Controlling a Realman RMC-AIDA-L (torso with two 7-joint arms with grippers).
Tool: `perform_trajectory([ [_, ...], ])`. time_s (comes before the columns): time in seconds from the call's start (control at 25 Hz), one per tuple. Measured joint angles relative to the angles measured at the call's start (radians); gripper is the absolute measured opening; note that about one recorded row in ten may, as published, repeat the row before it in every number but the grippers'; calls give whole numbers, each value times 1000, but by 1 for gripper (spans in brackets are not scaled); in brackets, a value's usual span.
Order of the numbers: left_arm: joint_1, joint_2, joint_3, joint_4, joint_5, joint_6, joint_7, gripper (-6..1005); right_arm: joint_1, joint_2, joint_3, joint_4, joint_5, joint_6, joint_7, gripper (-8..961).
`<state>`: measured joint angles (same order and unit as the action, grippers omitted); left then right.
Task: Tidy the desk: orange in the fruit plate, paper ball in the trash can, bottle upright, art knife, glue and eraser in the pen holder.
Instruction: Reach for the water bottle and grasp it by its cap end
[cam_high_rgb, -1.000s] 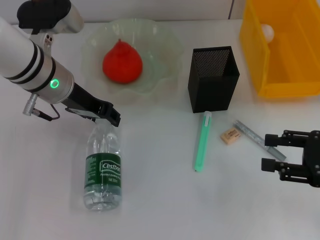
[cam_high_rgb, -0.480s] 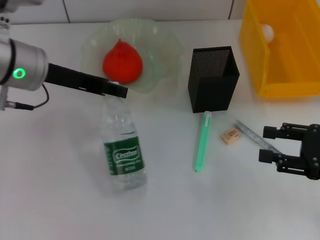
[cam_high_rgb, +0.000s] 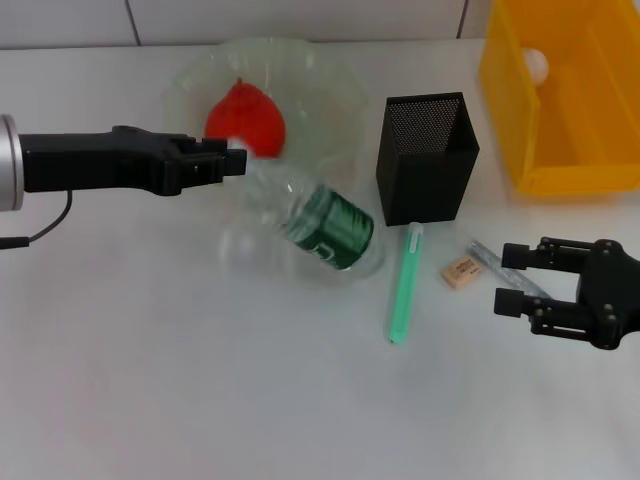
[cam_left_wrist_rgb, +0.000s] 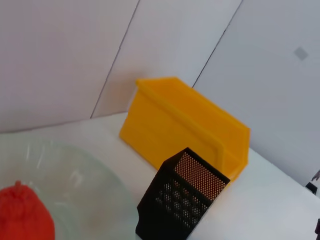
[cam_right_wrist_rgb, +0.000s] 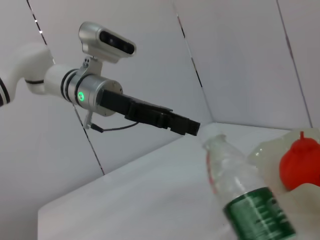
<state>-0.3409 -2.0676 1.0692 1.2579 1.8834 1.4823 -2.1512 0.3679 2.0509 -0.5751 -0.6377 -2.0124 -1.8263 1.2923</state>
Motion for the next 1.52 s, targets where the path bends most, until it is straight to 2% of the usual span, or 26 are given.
perform_trajectory([
  [0.28, 11, 0, 8, -32, -90, 11, 127, 191, 8, 0, 10, 33, 0, 6, 3, 641],
  [0.56, -2, 3, 1, -51, -110, 14, 141, 58, 4, -1, 28, 35, 0, 0, 11, 641],
  [0.68, -13, 9, -1, -57, -79, 38, 144, 1, 6, -2, 28, 35, 0, 0, 13, 640],
  [0.88, -23, 18, -1, -57, -36, 65, 166, 9, 14, -2, 26, 35, 0, -1, 13, 640],
  [1.04, -38, 19, -2, -57, 39, 71, 196, 15, 18, -2, 22, 35, 0, 0, 13, 640],
  [1.16, -38, 19, -2, -57, 39, 71, 196, 19, 21, -1, 20, 35, -1, 2, 13, 640],
  [1.2, -45, 19, -2, -55, 87, 68, 221, 21, 23, -1, 19, 35, -2, 2, 13, 640],
  [1.24, -45, 19, -2, -55, 87, 68, 221, 73, 23, -1, 19, 35, -3, 2, 13, 640],
  [1.28, -73, 8, -2, -50, 245, 51, 317, 124, 24, -1, 19, 35, -4, 2, 14, 640],
  [1.44, -85, 6, -1, -54, 289, 34, 354, 344, 24, 0, 19, 39, -6, 2, 16, 641],
  [1.48, -94, 5, 6, -71, 334, -57, 418, 402, 24, 0, 20, 41, -6, 4, 23, 641],
  [1.52, -94, 5, 6, -71, 334, -57, 418, 463, 24, 0, 20, 41, -6, 4, 23, 641],
])
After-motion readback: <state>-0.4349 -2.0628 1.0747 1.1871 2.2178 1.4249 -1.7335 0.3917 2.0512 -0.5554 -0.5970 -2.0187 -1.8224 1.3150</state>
